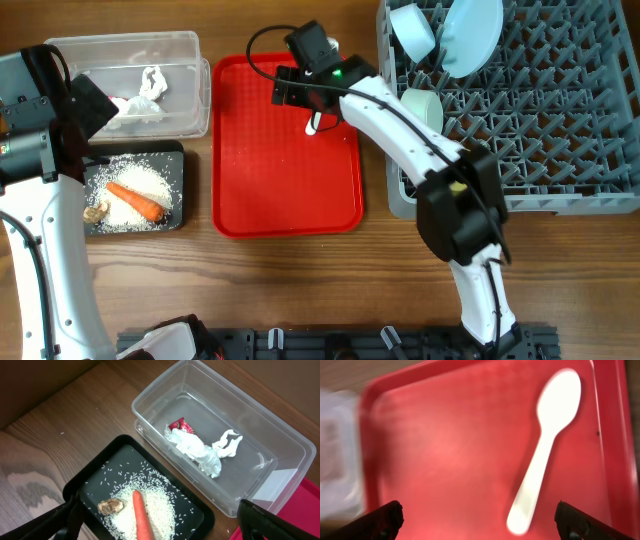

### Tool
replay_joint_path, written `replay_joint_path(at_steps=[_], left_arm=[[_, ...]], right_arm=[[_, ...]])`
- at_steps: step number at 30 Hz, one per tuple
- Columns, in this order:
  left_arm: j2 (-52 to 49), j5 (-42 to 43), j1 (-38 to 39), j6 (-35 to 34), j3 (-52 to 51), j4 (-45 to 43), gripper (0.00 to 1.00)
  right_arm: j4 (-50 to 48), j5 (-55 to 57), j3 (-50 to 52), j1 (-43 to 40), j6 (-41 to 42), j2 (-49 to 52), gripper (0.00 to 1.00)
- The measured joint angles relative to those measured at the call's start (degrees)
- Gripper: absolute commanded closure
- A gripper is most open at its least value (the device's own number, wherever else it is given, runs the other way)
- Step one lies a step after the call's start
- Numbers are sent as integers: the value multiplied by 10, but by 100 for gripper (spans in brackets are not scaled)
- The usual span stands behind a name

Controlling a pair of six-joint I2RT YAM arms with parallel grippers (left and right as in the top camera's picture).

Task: Sort waste into correct bins and load items into the dishwasher rack
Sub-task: 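Grasp the white spoon on the red tray with the right gripper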

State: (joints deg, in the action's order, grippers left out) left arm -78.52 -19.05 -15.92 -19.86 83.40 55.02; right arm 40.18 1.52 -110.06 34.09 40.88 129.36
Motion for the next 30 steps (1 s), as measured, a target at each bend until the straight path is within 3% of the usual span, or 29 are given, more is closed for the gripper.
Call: replay_joint_path(at_steps=[5, 11, 18, 21, 24, 30], left_arm=[[0, 0, 0, 0, 0, 0, 0], [0, 0, 0, 0, 0, 0, 0], [0, 0, 0, 0, 0, 0, 0], [0, 0, 0, 0, 0, 0, 0], [0, 0, 0, 0, 0, 0, 0], [0, 0, 0, 0, 0, 0, 0]], right_arm=[[-26, 14, 1, -15, 55, 49, 6], [-71, 23, 1, -22, 84, 61, 27], [-77, 29, 0, -22, 122, 84, 33], [-76, 35, 0, -22, 135, 84, 49], [-73, 36, 0, -22, 143, 86, 80], [-73, 37, 0, -22, 146, 91, 91]])
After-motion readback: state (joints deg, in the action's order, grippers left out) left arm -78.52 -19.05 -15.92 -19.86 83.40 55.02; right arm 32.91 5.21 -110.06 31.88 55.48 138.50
